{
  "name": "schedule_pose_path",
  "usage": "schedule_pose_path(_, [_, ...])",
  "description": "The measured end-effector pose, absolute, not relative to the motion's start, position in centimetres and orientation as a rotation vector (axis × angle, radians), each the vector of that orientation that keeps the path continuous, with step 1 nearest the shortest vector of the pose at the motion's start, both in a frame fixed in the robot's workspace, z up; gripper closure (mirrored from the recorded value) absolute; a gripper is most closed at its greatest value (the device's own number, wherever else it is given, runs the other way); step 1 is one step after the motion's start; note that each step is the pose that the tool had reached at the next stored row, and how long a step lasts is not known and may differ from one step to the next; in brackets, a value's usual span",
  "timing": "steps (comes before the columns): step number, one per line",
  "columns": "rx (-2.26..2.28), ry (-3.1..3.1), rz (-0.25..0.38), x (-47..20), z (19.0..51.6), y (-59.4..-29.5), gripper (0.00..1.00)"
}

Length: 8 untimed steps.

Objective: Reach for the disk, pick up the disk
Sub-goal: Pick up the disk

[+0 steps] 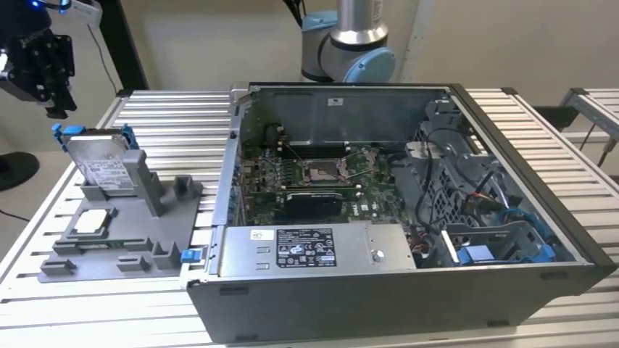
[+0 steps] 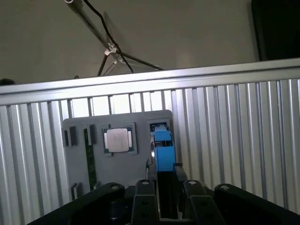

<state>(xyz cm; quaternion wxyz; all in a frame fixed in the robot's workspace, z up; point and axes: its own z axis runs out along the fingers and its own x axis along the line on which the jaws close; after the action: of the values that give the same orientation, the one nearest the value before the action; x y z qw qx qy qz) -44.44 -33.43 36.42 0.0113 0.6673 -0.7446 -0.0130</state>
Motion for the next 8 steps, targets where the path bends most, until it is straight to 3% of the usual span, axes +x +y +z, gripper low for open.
schedule_pose_path(8, [2.083,-2.321,-0.041,-44.44,35.84,-33.5,0.0])
